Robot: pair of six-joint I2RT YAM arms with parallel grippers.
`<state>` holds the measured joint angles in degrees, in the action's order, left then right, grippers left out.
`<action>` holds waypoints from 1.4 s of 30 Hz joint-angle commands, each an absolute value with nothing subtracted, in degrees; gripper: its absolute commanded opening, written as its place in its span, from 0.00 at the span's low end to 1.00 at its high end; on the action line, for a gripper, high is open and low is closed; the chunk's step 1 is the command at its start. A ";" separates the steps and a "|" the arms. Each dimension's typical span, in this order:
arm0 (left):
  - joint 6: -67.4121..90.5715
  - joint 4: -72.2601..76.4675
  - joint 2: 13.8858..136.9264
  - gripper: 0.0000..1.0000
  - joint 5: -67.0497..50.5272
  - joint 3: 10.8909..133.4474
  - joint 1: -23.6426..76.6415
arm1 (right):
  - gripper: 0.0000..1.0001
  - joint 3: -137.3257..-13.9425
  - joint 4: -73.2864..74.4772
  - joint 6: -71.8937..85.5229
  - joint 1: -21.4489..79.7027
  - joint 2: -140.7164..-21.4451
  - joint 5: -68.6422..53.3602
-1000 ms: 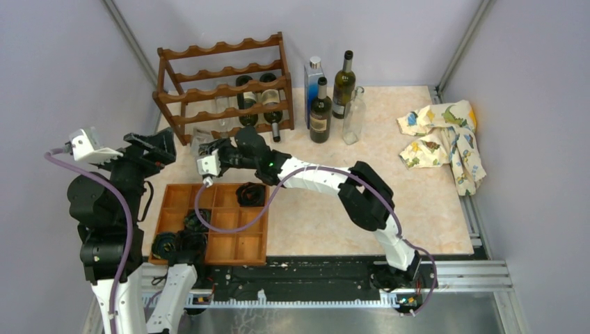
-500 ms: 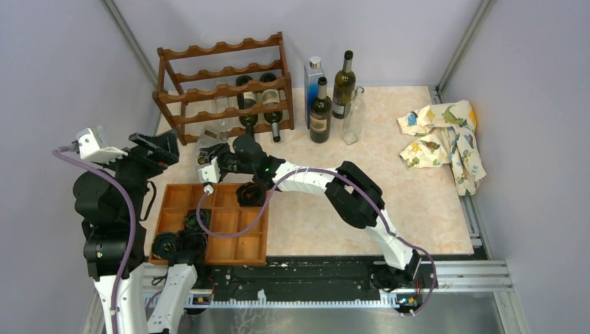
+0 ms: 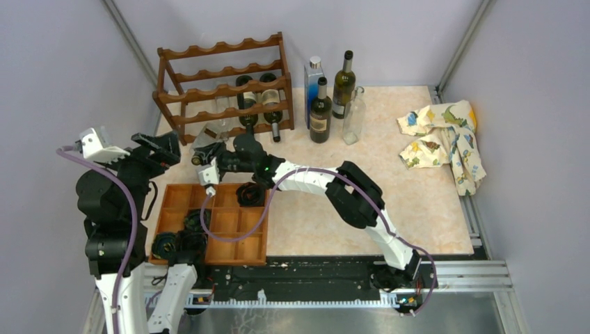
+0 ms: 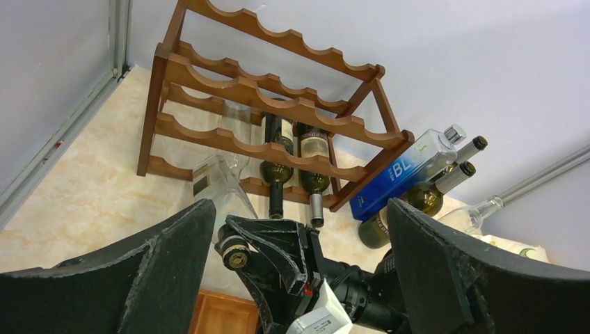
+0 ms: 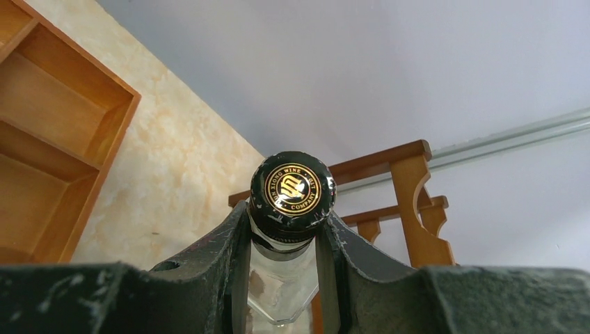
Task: Put the wine bottle on the wine rack
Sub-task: Pick up the wine bottle from the center of the board.
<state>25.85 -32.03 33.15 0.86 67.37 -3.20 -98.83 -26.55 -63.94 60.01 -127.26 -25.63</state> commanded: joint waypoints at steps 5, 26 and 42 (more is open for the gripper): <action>25.91 -32.92 32.30 0.98 -2.26 64.16 -3.08 | 0.00 -94.18 -41.15 -68.20 60.88 -117.73 -30.63; 71.56 -40.86 18.53 0.96 -13.57 35.48 -3.08 | 0.00 -63.16 -45.21 -80.94 61.44 -103.71 -35.51; 85.13 -17.20 13.67 0.99 -16.45 13.36 -3.08 | 0.02 -60.43 -46.15 -81.07 62.00 -102.55 -33.61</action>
